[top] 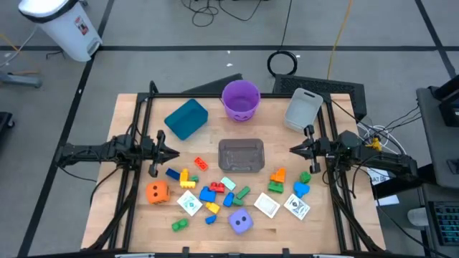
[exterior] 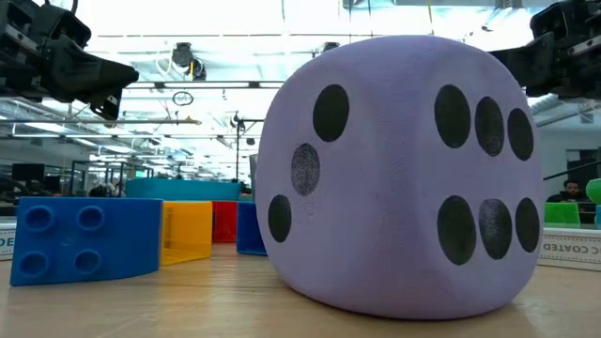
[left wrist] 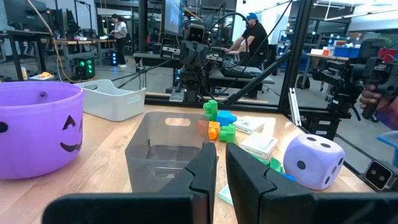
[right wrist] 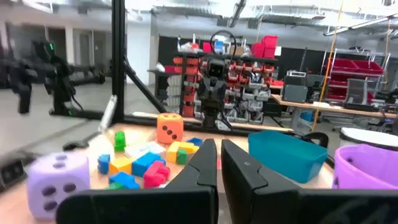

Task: Pick & Place Toys
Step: Put the top green game piece into the white bin

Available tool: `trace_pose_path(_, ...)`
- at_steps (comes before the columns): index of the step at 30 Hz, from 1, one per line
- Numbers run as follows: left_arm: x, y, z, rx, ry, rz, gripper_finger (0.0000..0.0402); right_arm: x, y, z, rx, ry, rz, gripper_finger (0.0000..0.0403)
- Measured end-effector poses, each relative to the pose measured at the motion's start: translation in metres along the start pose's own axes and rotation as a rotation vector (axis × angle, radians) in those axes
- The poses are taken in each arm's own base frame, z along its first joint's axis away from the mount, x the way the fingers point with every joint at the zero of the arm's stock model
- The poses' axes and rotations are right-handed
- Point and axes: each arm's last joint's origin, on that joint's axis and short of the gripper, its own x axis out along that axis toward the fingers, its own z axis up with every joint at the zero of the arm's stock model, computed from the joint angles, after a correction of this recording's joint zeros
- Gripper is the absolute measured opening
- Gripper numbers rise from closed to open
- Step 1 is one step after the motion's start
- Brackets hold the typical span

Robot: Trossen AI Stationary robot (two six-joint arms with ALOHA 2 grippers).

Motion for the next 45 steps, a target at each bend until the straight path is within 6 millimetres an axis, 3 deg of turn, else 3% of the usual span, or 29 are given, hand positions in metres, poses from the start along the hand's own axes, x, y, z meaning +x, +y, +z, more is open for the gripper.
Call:
trace_pose_path(10, 0.000, 0.000, 0.000, 0.000, 0.000, 0.000, 0.0042, -0.002, 0.000, 0.021, 0.373, -0.209, 0.031, 0.0004)
trace_pose_path(17, 0.000, 0.000, 0.000, 0.000, 0.000, 0.000, 0.0042, -0.003, 0.000, 0.026, 0.381, -0.259, 0.048, 0.0004)
trace_pose_path(23, 0.000, 0.000, 0.000, 0.000, 0.000, 0.000, 0.0042, -0.001, 0.000, 0.017, 0.376, -0.176, 0.022, 0.0004)
trace_pose_path(28, 0.000, 0.000, 0.000, 0.000, 0.000, 0.000, 0.0042, -0.001, 0.000, 0.019, 0.508, -0.190, 0.029, 0.0004)
trace_pose_path(31, 0.000, 0.000, 0.000, 0.000, 0.001, -0.001, 0.0042, 0.001, 0.007, 0.030, 0.587, -0.282, 0.157, 0.0004)
trace_pose_path(37, 0.000, 0.000, 0.000, 0.000, 0.000, -0.001, 0.0042, 0.007, 0.033, 0.043, 0.487, -0.394, 0.359, 0.0004)
trace_pose_path(45, 0.000, 0.000, 0.000, 0.000, 0.000, 0.000, 0.0042, 0.022, 0.059, 0.039, 0.407, -0.348, 0.269, 0.0004)
